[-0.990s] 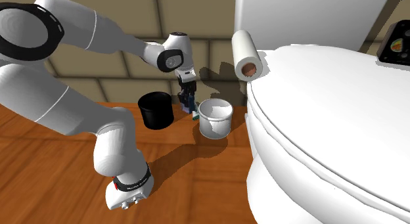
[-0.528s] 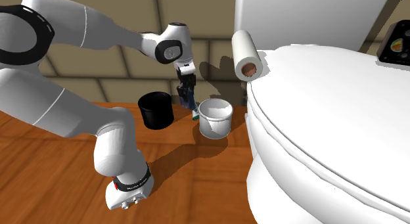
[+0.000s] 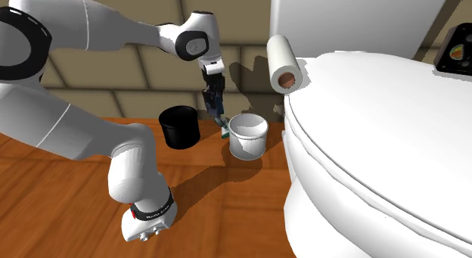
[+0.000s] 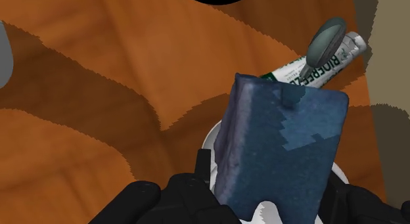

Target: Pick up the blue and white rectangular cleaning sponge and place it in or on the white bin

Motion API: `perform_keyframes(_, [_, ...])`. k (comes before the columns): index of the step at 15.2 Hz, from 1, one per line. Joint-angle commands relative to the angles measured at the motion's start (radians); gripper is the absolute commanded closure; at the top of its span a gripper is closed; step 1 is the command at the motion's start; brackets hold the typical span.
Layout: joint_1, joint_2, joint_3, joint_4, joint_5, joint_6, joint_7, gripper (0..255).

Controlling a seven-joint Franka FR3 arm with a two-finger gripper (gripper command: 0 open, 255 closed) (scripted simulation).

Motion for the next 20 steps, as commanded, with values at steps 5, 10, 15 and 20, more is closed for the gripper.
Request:
perform_keyframes(5, [-0.043,0.043,-0.032,0.079,-0.044,-0.041,-0.027,255])
perform_keyframes(10, [-0.134,0.185,-0.053,0.188,-0.124,-0.020,-0.079,255])
perform_keyframes(15, [-0.210,0.338,-0.063,0.323,-0.210,-0.016,-0.108,255])
perform_keyframes(20, [-0.209,0.352,-0.051,0.268,-0.211,0.053,-0.104,255])
